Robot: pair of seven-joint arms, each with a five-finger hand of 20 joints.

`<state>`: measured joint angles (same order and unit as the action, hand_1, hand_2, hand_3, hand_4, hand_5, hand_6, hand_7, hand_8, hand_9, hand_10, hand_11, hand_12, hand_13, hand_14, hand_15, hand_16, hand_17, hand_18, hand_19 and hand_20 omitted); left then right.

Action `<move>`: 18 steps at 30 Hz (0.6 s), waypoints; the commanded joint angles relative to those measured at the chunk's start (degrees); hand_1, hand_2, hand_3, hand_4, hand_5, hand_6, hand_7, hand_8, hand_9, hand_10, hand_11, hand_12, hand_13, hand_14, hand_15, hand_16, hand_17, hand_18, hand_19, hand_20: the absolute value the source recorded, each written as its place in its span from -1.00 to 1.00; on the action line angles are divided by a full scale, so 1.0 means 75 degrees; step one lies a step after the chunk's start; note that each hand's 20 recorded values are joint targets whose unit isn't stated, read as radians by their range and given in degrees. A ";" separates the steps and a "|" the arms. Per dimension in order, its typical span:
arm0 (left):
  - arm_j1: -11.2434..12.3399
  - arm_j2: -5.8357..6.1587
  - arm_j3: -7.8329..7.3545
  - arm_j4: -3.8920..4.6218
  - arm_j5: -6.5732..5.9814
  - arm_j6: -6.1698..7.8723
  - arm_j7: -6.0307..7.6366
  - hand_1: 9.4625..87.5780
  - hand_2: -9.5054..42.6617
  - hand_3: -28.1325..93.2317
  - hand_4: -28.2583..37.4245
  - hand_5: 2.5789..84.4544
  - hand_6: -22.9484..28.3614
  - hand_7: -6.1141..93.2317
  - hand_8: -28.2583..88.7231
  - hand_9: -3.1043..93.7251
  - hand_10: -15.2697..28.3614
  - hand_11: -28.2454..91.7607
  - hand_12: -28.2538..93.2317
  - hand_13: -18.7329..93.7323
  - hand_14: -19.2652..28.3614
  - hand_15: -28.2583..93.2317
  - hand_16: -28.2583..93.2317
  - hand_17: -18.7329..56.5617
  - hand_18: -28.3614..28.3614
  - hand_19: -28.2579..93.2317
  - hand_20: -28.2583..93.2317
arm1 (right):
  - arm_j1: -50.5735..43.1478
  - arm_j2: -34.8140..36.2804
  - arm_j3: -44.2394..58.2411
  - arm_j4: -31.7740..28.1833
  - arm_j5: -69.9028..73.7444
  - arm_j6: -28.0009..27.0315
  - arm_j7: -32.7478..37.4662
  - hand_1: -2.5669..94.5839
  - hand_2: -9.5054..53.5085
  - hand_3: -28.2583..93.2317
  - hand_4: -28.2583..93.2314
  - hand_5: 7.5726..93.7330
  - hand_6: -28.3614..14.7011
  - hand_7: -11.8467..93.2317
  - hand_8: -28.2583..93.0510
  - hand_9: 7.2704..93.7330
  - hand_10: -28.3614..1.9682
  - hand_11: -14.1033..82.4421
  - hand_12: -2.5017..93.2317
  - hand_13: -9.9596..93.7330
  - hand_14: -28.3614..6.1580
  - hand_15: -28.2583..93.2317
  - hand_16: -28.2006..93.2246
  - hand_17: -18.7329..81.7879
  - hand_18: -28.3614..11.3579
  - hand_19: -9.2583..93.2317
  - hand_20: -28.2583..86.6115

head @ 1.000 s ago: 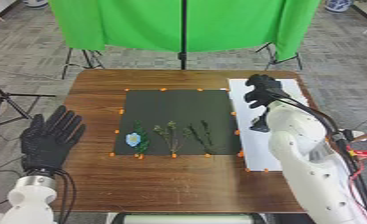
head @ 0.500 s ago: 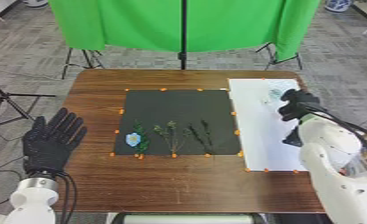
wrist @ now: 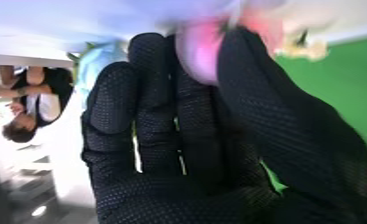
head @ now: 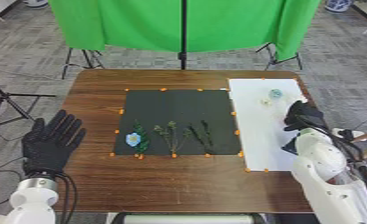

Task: Arrange flowers

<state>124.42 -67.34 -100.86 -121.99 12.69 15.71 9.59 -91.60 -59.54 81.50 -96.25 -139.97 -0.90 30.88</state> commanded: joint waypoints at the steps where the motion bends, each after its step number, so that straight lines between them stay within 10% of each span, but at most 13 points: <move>1: 0.0085 -0.0074 0.0009 -0.0023 -0.0142 0.0146 -0.0009 -0.54 -0.16 0.71 -1.00 0.07 0.26 -0.49 -0.71 -0.14 0.44 -0.11 -0.36 -0.18 0.52 0.22 -0.66 -0.68 0.57 0.12 -0.30 | -0.0002 0.0109 -0.0242 -0.0094 -0.0236 0.1027 -0.0055 0.40 -1.00 0.57 -1.00 0.63 0.33 -0.01 -0.49 0.85 0.24 -0.47 -0.05 0.45 0.22 0.23 0.15 -0.01 -0.64 0.74 0.15; 11: 0.0160 -0.0024 0.0035 -0.0066 -0.0175 0.0130 0.0019 -0.54 -0.16 0.71 -1.00 0.05 0.27 -0.49 -0.72 -0.15 0.44 -0.11 -0.36 -0.18 0.52 0.22 -0.67 -0.68 0.57 0.12 -0.30 | 0.0824 0.0044 -0.1258 -0.1024 -0.0237 0.1782 -0.1023 0.37 -1.00 0.66 -1.00 0.63 0.32 0.00 -0.47 0.86 0.22 -0.47 -0.02 0.45 0.19 0.23 0.17 -0.01 -0.64 0.72 0.14; 18: 0.0105 0.0052 0.0087 -0.0064 -0.0187 0.0165 0.0119 -0.54 -0.16 0.71 -1.00 0.06 0.27 -0.49 -0.71 -0.15 0.44 -0.11 -0.36 -0.18 0.52 0.22 -0.67 -0.68 0.57 0.12 -0.30 | 0.3071 -0.1156 -0.2804 0.0258 -0.0369 0.1199 -0.3280 0.37 -1.00 0.65 -1.00 0.59 0.33 0.05 -0.46 0.83 0.24 -0.45 -0.01 0.43 0.22 0.23 0.17 -0.03 -0.60 0.70 0.13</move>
<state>124.88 -67.32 -100.87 -122.52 11.66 16.49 10.02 -85.00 -58.72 69.74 -101.48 -141.24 11.77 20.10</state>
